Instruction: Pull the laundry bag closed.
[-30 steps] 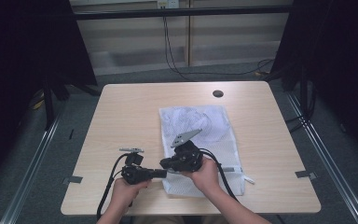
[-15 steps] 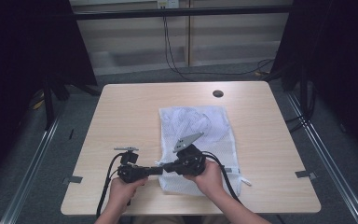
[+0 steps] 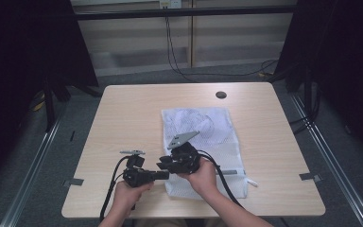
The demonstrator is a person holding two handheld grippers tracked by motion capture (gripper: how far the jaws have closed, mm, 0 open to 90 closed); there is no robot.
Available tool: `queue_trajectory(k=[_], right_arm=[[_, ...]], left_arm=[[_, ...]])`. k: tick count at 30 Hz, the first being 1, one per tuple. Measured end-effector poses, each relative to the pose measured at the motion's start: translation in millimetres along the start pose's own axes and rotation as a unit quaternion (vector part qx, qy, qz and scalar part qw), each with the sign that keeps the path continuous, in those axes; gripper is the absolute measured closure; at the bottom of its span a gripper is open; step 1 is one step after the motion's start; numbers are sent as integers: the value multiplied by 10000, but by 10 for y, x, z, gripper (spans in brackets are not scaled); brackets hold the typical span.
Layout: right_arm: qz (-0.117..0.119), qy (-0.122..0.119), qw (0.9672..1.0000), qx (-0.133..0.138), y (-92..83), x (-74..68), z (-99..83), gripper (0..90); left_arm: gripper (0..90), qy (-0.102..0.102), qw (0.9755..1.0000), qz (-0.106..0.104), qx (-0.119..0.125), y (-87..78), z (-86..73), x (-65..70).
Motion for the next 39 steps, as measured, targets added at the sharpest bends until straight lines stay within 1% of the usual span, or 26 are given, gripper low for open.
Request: queue_trajectory(k=[3,4,5,7,8,9,10,11,13,16,18,19,20,22,24,26,27,29,31,32,33,35,36,37,38,39], right_arm=[[-76,33,10000,-54,25,-8,36,739],[-40,168,9998,-63,36,-3,56,752],[-106,310,9995,-47,47,20,87,791],[-107,303,9995,-59,57,26,95,794],[-77,358,9991,-207,94,41,96,861],[10,398,9987,-312,116,36,93,875],[10,398,9987,-312,116,36,93,875],[175,380,9981,-455,155,14,83,900],[328,391,9973,-524,165,-20,75,900],[430,323,9974,-487,151,-49,78,900],[498,272,9972,-492,126,-55,73,900],[460,266,9973,-511,109,-51,65,900],[443,231,9972,-552,90,-47,55,900],[419,253,9971,-576,74,-48,45,900],[269,160,9977,-594,2,-30,16,900],[273,135,9974,-655,-20,-34,-14,900],[273,135,9974,-655,-20,-34,-14,900],[186,173,9984,-507,-50,-10,-25,900],[186,223,9986,-434,-51,13,-4,900],[153,250,9987,-421,-41,21,7,900],[154,244,9987,-430,-22,19,17,900],[111,219,9985,-492,27,25,26,900],[138,226,9986,-467,56,23,37,900],[123,275,9984,-478,79,27,46,900],[166,347,9980,-495,99,32,54,900],[259,369,9975,-538,129,31,62,900]], left_arm=[[885,21,10000,-40,30,-4,-6,27],[885,49,10000,-49,25,-5,-7,32],[884,41,10000,-72,50,-5,-8,45],[884,78,9999,-52,39,-3,-10,48],[883,65,10000,-45,36,1,-12,53],[883,74,9999,-60,43,2,-12,56],[883,74,9999,-60,43,2,-12,56],[883,101,9999,-69,52,-3,-9,55],[883,114,9999,-53,33,-3,-9,49],[883,59,10000,-28,30,3,-15,38],[883,84,10000,4,17,-6,-15,27],[883,84,10000,4,17,-6,-15,27],[883,18,10000,-11,32,-7,-16,31],[883,15,10000,17,8,-9,-19,23],[883,-44,10000,66,52,-21,-18,-9],[883,-90,9999,64,92,-28,-15,-13],[883,-73,9999,66,115,-36,-12,-20],[883,-22,9999,74,107,-43,-10,-9],[883,0,9999,52,94,-19,-8,24],[882,58,10000,68,42,2,-11,39],[882,100,9999,89,24,5,-11,37],[882,122,9999,48,78,10,-9,51],[882,178,9998,66,54,13,-12,49],[882,180,9998,54,29,18,-15,57],[882,231,9997,77,21,18,-15,54],[882,231,9997,74,18,22,-17,64]])
Point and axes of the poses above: each handheld gripper's, and its own axes: y roughly forward along the jaws, z roughly out of its top, x roughly to its right, the point moved 6 cm from there along y, roughly forward along the jaws, and after that the axes turned 13 degrees about -x, right-handed, at the moved point
